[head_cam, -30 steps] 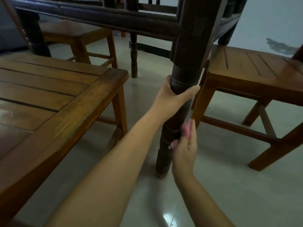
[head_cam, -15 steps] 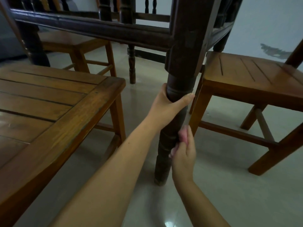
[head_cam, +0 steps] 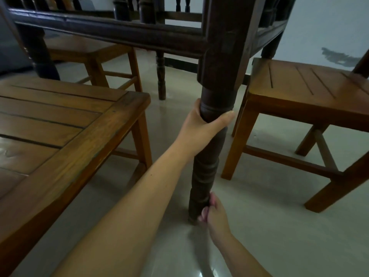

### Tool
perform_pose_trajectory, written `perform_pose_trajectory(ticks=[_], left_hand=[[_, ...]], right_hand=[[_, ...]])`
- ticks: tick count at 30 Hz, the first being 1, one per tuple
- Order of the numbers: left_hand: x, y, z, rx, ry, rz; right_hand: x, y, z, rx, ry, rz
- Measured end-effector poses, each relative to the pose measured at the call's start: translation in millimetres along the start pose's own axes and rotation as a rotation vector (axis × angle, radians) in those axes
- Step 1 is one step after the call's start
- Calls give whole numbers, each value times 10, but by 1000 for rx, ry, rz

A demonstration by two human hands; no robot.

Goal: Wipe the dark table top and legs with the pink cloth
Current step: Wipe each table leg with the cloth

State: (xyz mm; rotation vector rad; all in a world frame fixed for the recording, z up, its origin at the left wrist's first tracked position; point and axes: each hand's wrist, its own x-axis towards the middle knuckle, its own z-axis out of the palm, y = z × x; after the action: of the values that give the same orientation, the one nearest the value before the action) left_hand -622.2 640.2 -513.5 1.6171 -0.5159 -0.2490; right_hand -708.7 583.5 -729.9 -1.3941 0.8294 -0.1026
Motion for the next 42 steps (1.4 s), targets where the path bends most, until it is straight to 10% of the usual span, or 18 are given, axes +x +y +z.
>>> perform_pose_trajectory(ticks=[19, 31, 42], left_hand=[[-966, 1701, -386, 187, 133, -713], [-854, 4405, -1378, 1006, -10, -383], [-922, 5489, -2629, 1198, 121, -359]], right_hand=[[-1950, -2925, -684, -256, -90, 194], [-3422, -5244, -270, -615, -447, -328], [-3527, -6299, 782, -767, -775, -652]])
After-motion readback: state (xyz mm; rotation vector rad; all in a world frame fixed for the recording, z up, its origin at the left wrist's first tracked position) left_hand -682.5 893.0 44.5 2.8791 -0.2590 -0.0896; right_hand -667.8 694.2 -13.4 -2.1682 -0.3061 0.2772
